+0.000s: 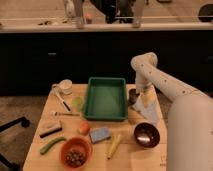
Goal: Stack cups on top of each other
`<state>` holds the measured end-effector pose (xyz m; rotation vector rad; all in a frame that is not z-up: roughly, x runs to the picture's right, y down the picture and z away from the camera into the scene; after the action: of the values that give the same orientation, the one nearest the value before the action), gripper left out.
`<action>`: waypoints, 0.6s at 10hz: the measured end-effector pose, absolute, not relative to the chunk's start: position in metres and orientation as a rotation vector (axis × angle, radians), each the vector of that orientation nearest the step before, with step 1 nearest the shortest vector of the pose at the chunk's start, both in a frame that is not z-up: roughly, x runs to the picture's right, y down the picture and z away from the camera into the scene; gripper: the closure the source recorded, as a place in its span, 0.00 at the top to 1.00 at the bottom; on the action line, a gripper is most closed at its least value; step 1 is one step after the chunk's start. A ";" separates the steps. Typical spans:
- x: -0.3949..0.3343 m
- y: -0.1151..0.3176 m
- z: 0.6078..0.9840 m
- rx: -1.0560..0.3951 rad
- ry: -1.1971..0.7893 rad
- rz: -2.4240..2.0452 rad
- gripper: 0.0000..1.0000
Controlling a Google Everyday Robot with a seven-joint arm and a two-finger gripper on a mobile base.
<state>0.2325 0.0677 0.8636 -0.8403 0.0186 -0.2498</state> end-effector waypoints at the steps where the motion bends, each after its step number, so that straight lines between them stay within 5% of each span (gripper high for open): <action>1: 0.230 0.071 0.864 -0.846 0.022 -0.258 0.80; 6: 0.222 0.078 0.864 -0.851 0.030 -0.285 0.80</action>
<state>0.2219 0.0781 0.8640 -0.8505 0.0303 -0.2852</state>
